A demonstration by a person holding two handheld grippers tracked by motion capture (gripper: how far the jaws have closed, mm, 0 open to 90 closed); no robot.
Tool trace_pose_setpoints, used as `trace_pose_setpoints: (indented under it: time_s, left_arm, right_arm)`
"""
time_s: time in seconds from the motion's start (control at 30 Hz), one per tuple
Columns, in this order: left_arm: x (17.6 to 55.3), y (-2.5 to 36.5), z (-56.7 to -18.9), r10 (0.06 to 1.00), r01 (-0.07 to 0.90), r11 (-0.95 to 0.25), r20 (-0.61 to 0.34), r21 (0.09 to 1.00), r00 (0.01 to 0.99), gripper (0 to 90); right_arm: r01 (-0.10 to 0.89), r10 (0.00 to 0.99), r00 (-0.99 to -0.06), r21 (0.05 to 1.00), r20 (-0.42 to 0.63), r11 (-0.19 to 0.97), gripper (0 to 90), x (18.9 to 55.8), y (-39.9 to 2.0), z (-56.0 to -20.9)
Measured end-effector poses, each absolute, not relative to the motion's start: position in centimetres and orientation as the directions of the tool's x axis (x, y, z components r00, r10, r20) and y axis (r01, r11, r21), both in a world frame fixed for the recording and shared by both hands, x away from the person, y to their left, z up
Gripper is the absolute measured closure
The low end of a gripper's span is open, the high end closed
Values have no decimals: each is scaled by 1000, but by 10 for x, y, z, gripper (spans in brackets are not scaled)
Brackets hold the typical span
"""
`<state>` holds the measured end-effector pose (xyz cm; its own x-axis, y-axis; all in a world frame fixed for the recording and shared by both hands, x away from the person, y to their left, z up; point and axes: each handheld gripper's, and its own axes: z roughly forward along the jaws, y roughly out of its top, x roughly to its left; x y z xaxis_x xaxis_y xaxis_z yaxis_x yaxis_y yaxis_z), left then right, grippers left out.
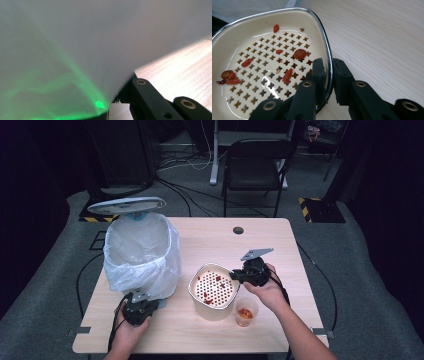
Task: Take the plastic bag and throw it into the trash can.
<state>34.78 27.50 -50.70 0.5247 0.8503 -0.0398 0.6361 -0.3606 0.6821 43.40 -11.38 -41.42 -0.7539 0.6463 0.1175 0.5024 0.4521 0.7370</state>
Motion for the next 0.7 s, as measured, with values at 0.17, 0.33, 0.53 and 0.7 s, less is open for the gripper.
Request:
trace_pose_setpoints:
  time_s: [0.17,0.33,0.53,0.7]
  left_arm:
    - [348,275,-507,851,637,-359,-41,683,524,883]
    - [348,275,-507,852,637,-357,-42,683,523,883]
    - [348,275,-507,853,638,-355,-43,683,520,883]
    - [348,275,-507,850,636,-360,-41,682,525,883]
  right_arm:
    - [485,660,-742,772,115,411,576,425,-119,-411]
    - [470,671,-733,796,112,380,481,413,-129,-405]
    - [475,685,-718,805,120,357,400,402,-142,-403]
    - [468,691,-712,819,127,331,317,392,-151,-402]
